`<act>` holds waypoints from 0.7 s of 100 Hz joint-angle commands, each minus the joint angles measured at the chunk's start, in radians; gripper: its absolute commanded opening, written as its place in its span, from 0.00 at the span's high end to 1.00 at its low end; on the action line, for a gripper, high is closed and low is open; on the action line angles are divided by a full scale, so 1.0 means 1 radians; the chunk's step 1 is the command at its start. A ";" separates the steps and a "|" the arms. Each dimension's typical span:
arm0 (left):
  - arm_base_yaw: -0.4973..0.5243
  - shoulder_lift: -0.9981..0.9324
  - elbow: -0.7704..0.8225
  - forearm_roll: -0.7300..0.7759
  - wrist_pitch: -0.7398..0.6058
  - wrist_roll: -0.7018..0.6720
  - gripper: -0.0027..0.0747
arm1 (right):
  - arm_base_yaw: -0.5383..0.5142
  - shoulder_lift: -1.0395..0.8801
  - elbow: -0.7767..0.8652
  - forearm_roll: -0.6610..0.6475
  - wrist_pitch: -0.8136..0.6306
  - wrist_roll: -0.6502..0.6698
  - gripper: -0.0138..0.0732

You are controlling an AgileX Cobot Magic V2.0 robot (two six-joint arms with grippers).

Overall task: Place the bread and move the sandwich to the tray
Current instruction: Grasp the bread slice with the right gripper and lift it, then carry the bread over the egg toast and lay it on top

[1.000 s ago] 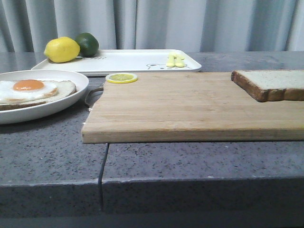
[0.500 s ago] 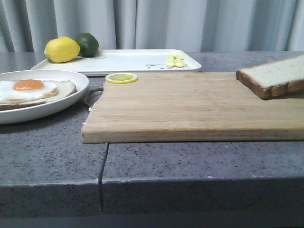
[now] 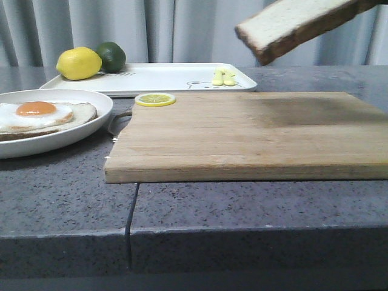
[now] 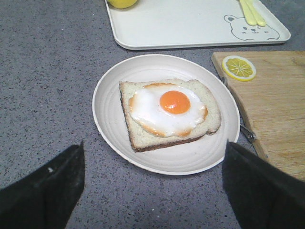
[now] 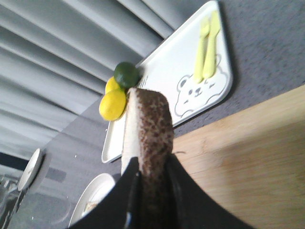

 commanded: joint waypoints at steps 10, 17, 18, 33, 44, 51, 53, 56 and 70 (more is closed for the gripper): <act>0.000 0.009 -0.033 -0.026 -0.066 -0.003 0.25 | 0.182 -0.025 -0.105 0.107 -0.100 -0.003 0.94; 0.000 0.009 -0.033 -0.026 -0.066 -0.003 0.25 | 0.252 -0.021 -0.146 0.107 -0.167 -0.003 0.94; 0.000 0.009 -0.033 -0.026 -0.066 -0.003 0.25 | 0.266 -0.018 -0.150 0.107 -0.179 -0.003 0.94; 0.000 0.009 -0.033 -0.026 -0.066 -0.003 0.25 | 0.397 0.051 -0.258 0.107 -0.256 -0.002 0.94; 0.000 0.009 -0.033 -0.026 -0.066 -0.003 0.25 | 0.482 0.147 -0.336 0.107 -0.253 0.026 0.94; 0.000 0.009 -0.033 -0.026 -0.066 -0.003 0.25 | 0.530 0.212 -0.382 0.107 -0.253 0.049 0.94; 0.000 0.009 -0.033 -0.026 -0.066 -0.003 0.25 | 0.543 0.231 -0.391 0.107 -0.253 0.056 0.94; 0.000 0.009 -0.033 -0.026 -0.066 -0.003 0.25 | 0.561 0.257 -0.412 0.107 -0.253 0.069 0.94; 0.000 0.009 -0.033 -0.026 -0.066 -0.003 0.25 | 0.637 0.380 -0.500 0.108 -0.253 0.118 0.94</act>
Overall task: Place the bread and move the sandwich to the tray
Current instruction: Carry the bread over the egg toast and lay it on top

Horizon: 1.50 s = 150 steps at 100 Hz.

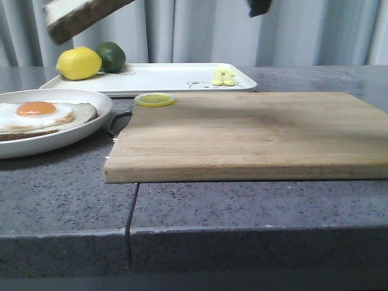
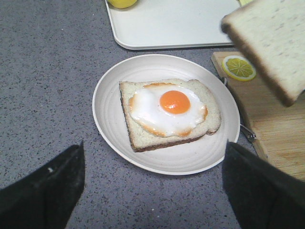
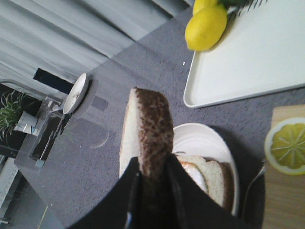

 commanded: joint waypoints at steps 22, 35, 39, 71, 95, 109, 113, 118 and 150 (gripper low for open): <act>0.000 0.009 -0.033 -0.026 -0.066 -0.003 0.25 | 0.107 0.168 -0.190 0.074 0.025 0.102 0.94; 0.000 0.009 -0.033 -0.026 -0.066 -0.003 0.25 | 0.128 0.233 -0.242 0.074 0.022 0.124 0.94; 0.000 0.009 -0.033 -0.026 -0.066 -0.003 0.25 | 0.131 0.248 -0.252 0.074 0.020 0.128 0.94; 0.000 0.009 -0.033 -0.026 -0.066 -0.003 0.25 | 0.134 0.301 -0.284 0.074 -0.029 0.154 0.94; 0.000 0.009 -0.033 -0.026 -0.066 -0.003 0.25 | 0.134 0.309 -0.284 0.073 -0.048 0.154 0.94; 0.000 0.009 -0.033 -0.026 -0.066 -0.003 0.25 | 0.134 0.324 -0.283 0.073 -0.046 0.154 0.94; 0.000 0.009 -0.033 -0.026 -0.066 -0.003 0.25 | 0.134 0.327 -0.283 0.073 -0.043 0.154 0.94; 0.000 0.009 -0.033 -0.026 -0.066 -0.003 0.25 | 0.135 0.330 -0.283 0.073 -0.043 0.154 0.94; 0.000 0.009 -0.033 -0.026 -0.066 -0.003 0.25 | 0.135 0.336 -0.264 0.072 -0.043 0.153 0.68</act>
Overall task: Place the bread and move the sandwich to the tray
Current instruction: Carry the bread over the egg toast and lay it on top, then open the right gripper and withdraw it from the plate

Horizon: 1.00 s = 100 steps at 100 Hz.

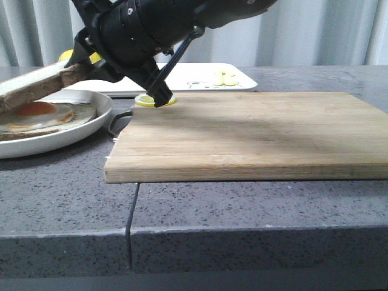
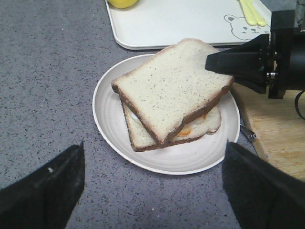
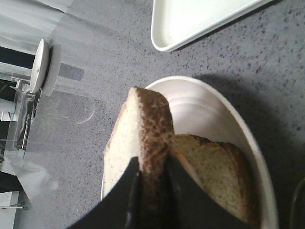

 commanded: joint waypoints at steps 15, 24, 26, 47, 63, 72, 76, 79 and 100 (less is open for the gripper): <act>0.000 0.009 -0.033 -0.026 -0.066 -0.003 0.25 | 0.002 -0.052 -0.002 0.065 0.018 -0.003 0.51; 0.000 0.009 -0.033 -0.026 -0.066 -0.003 0.25 | 0.002 -0.052 0.004 0.065 0.012 -0.004 0.48; 0.000 0.009 -0.033 -0.026 -0.066 -0.003 0.25 | 0.002 -0.052 0.004 0.065 0.011 -0.004 0.48; 0.000 0.009 -0.033 -0.026 -0.066 -0.003 0.25 | -0.002 -0.052 0.004 0.053 0.003 -0.004 0.48; 0.000 0.009 -0.033 -0.026 -0.066 -0.003 0.25 | -0.010 -0.058 0.004 0.042 0.004 -0.004 0.48; 0.000 0.009 -0.033 -0.026 -0.066 -0.003 0.25 | -0.020 -0.073 0.004 0.032 0.003 -0.004 0.48; 0.000 0.009 -0.033 -0.026 -0.066 -0.003 0.25 | -0.027 -0.086 0.004 0.026 0.005 -0.004 0.48; 0.000 0.009 -0.033 -0.026 -0.066 -0.003 0.25 | -0.029 -0.096 0.004 0.019 0.004 -0.004 0.48; 0.000 0.009 -0.033 -0.026 -0.066 -0.003 0.25 | -0.086 -0.208 0.004 -0.111 0.004 -0.004 0.48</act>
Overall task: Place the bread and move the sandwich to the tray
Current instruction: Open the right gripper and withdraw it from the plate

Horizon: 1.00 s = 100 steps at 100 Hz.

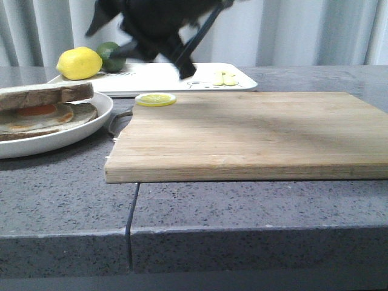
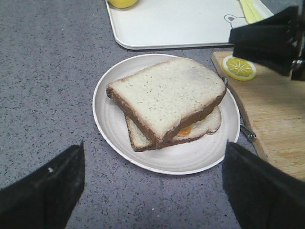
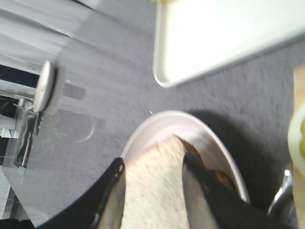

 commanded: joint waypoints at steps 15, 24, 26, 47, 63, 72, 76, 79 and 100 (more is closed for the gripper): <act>0.000 0.009 -0.033 -0.026 -0.066 -0.003 0.25 | -0.080 -0.204 -0.024 -0.217 0.035 -0.008 0.48; 0.000 0.009 -0.033 -0.026 -0.066 -0.003 0.25 | -0.117 -0.268 -0.016 -0.325 0.051 -0.007 0.48; 0.000 0.009 -0.033 -0.026 -0.066 -0.003 0.25 | -0.122 -0.277 -0.013 -0.341 0.054 -0.007 0.48; 0.000 0.009 -0.033 -0.026 -0.066 -0.003 0.25 | -0.214 -0.423 0.109 -0.531 0.059 -0.004 0.48; 0.000 0.009 -0.033 -0.026 -0.066 -0.003 0.25 | -0.307 -0.545 0.248 -0.652 0.053 0.001 0.48; 0.000 0.009 -0.033 -0.026 -0.066 -0.003 0.25 | -0.358 -0.624 0.326 -0.754 0.044 0.048 0.48; 0.000 0.009 -0.033 -0.026 -0.066 -0.003 0.25 | -0.376 -0.657 0.354 -0.814 0.039 0.085 0.48; 0.000 0.009 -0.033 -0.026 -0.066 -0.003 0.25 | -0.393 -0.691 0.381 -0.871 0.033 0.123 0.48; 0.000 0.009 -0.033 -0.026 -0.066 -0.003 0.25 | -0.443 -0.909 0.512 -1.330 0.011 0.446 0.48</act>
